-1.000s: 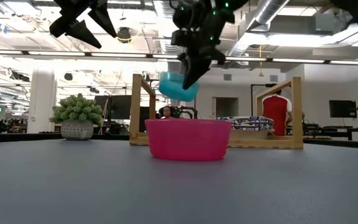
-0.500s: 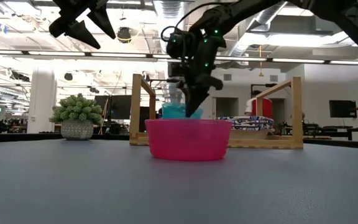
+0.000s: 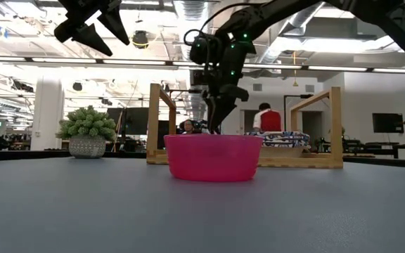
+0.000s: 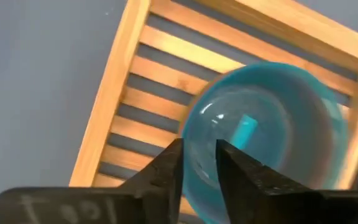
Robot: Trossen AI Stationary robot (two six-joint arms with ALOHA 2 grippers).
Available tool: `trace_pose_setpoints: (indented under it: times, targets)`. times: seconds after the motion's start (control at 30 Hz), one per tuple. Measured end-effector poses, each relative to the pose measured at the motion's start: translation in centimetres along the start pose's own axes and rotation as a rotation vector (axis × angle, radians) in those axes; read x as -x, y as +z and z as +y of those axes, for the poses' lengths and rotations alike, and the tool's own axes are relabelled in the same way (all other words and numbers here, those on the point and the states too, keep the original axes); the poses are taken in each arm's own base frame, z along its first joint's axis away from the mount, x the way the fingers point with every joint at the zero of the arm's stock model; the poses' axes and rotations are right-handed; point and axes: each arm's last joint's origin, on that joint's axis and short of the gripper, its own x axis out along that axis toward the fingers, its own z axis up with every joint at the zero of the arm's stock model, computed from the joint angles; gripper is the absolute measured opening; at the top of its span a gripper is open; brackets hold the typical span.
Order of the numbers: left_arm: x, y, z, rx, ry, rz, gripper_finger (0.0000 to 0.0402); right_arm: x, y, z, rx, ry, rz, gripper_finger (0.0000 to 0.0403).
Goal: Place and stack bowls onto a shelf
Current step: Stack the blue bowl on top of the orange bowl on the shelf, then stack the pink bowl on top of the blue bowl on the shelf
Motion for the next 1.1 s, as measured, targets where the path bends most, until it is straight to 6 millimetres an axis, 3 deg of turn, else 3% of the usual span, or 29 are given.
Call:
trace_pose_setpoints:
  times: [0.27, 0.47, 0.6, 0.87, 1.1]
  targets:
    - [0.0, 0.0, 0.0, 0.0, 0.001, 0.001, 0.0274, 5.5, 0.6, 0.8, -0.123, 0.096, 0.021, 0.0199]
    - [0.0, -0.1, 0.0, -0.009, -0.002, 0.009, 0.0274, 7.4, 2.0, 3.9, -0.326, 0.339, -0.047, 0.0204]
    - [0.0, -0.1, 0.0, -0.011, -0.015, 0.023, 0.0274, 7.0, 3.1, 6.8, -0.401, 0.381, 0.013, 0.0197]
    - [0.0, -0.4, 0.2, -0.039, -0.007, 0.065, 0.0274, 3.1, 4.2, 12.8, -0.483, 0.435, 0.084, 0.0195]
    - [0.0, -0.5, 0.2, -0.08, -0.015, 0.077, 0.0274, 2.4, 5.0, 14.0, -0.564, 0.387, 0.012, 0.0195]
